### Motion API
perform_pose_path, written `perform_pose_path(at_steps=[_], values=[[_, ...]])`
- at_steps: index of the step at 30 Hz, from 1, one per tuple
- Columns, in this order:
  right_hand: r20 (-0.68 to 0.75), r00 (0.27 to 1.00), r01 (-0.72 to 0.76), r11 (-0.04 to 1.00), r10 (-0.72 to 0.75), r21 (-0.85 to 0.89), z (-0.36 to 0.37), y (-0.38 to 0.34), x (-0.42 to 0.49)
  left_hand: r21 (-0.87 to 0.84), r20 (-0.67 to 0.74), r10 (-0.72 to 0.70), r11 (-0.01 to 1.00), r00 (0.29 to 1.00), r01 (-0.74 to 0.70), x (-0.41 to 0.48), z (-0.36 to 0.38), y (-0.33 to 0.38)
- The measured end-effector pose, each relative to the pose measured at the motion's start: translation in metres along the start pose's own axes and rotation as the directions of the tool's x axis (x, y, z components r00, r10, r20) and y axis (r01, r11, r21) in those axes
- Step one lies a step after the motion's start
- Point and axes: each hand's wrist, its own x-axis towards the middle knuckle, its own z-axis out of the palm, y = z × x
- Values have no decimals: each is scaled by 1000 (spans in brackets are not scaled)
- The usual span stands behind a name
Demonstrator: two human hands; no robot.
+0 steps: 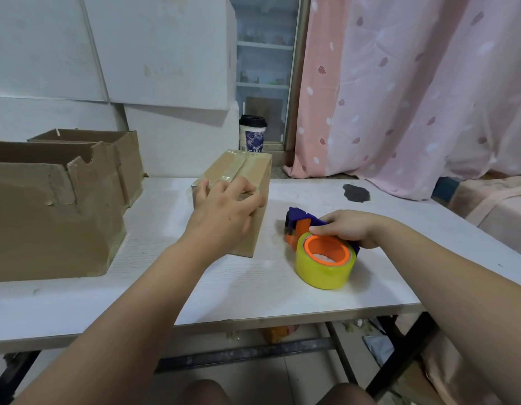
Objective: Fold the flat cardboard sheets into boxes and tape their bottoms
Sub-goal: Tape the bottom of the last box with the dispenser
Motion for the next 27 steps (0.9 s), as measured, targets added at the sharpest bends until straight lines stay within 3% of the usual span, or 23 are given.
perform_pose_path(at_steps=[4, 6, 7, 10, 12, 15, 18, 21, 23, 27], values=[[-23, 1000, 7, 995, -9, -100, 3, -4, -5, 20, 77, -20, 1000, 997, 19, 0, -4, 3], [-142, 986, 55, 979, -84, -195, 7, -13, -8, -6, 120, -20, 1000, 993, 21, 1, -6, 1], [-250, 954, 106, 964, -168, -245, 11, -20, -9, -8, 135, -15, 1000, 991, 16, 2, -7, 0], [-498, 748, 324, 896, -439, -302, 28, -46, -13, -2, 143, -15, 1000, 990, 16, 3, -11, -1], [-521, 665, 448, 844, -536, -296, 42, -62, -16, -20, 118, -44, 999, 992, 46, 4, -13, -2], [-465, 606, 543, 763, -645, -350, 64, -78, -22, -180, 107, -112, 975, 988, 130, 7, -13, -5], [-503, 597, 557, 775, -624, -300, 83, -81, -23, -279, 80, -139, 948, 987, 156, 6, -13, -6], [-651, 621, 568, 823, -438, -12, 102, -81, -25, -279, 52, -131, 950, 990, 140, 4, -8, -6], [-697, 633, 580, 803, -339, 137, 117, -81, -26, -289, 44, -160, 943, 986, 166, 4, -6, -6], [-673, 631, 598, 795, -386, 104, 141, -70, -29, -354, 41, -233, 906, 972, 232, 8, -7, -3]])
